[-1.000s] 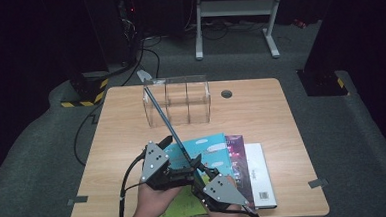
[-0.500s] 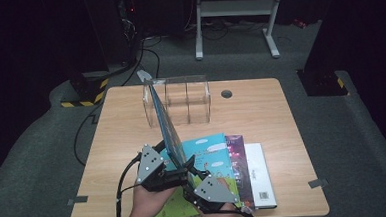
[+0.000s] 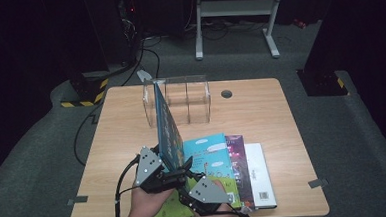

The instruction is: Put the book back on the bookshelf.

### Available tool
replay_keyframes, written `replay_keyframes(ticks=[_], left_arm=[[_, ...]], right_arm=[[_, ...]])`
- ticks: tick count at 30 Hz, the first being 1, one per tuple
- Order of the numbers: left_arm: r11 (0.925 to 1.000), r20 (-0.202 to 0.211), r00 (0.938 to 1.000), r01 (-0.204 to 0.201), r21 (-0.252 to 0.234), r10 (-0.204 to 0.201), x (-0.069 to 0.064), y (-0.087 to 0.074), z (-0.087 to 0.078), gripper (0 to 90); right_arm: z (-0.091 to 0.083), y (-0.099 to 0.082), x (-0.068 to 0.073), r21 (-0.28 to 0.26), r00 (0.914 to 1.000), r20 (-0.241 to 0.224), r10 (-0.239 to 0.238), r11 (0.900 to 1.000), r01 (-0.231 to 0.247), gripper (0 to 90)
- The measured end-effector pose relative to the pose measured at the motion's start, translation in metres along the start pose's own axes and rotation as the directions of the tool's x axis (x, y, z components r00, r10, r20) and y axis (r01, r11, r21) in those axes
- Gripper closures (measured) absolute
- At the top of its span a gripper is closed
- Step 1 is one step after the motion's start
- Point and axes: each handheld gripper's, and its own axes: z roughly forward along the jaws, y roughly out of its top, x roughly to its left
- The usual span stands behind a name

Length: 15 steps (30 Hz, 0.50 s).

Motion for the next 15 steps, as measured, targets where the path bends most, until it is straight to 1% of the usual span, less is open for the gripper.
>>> replay_keyframes(ticks=[1, 4, 5, 8, 9, 11, 13, 15], left_arm=[[1.0, -0.001, 1.0, -0.008, 0.001, 0.008, -0.0002, -0.0003, -0.0006, 14.8], [0.9999, 0.0, 0.9999, -0.014, 0.005, 0.014, 0.0, -0.0001, -0.0008, 15.6], [0.9997, -0.003, 0.9997, -0.024, 0.003, 0.024, -0.0006, -0.0004, -0.0013, 16.7], [0.9994, -0.008, 0.9994, -0.034, 0.002, 0.034, -0.0014, -0.0008, -0.0018, 18.5], [0.9994, -0.013, 0.9993, -0.036, -0.002, 0.036, -0.0022, -0.0012, -0.0019, 20.4], [0.9992, -0.015, 0.9992, -0.038, -0.008, 0.038, -0.0032, -0.0025, -0.0021, 21.2], [0.9992, -0.014, 0.9991, -0.04, -0.006, 0.039, -0.0038, -0.0043, -0.0021, 23.2], [0.9992, -0.014, 0.9992, -0.039, -0.005, 0.038, -0.004, -0.0048, -0.0022, 23.6]], right_arm=[[0.0002, -0.0003, -0.0001, 0.009, 1.0, -0.01, 0.002, 1.0, -0.002, 56.8], [0.0007, -0.0009, 0.0006, 0.013, 1.0, -0.007, -0.001, 0.9999, 0.001, 56.7], [0.0007, -0.0006, -0.0005, 0.014, 0.9999, -0.012, 0.0, 0.9999, 0.001, 56.5], [0.0004, -0.0007, -0.0009, 0.015, 0.9999, -0.013, -0.001, 0.9999, 0.001, 56.3], [-0.0002, -0.0015, -0.0013, 0.018, 0.9999, -0.016, -0.002, 0.9998, 0.003, 55.6], [-0.001, -0.0022, -0.0017, 0.018, 0.9999, -0.016, -0.002, 0.9998, 0.002, 55.3], [-0.0066, -0.0051, -0.0045, 0.01, 0.9997, -0.022, 0.008, 0.9999, -0.008, 53.8], [-0.0089, -0.0063, -0.0048, 0.017, 0.9996, -0.023, 0.018, 0.9997, -0.017, 53.0]])
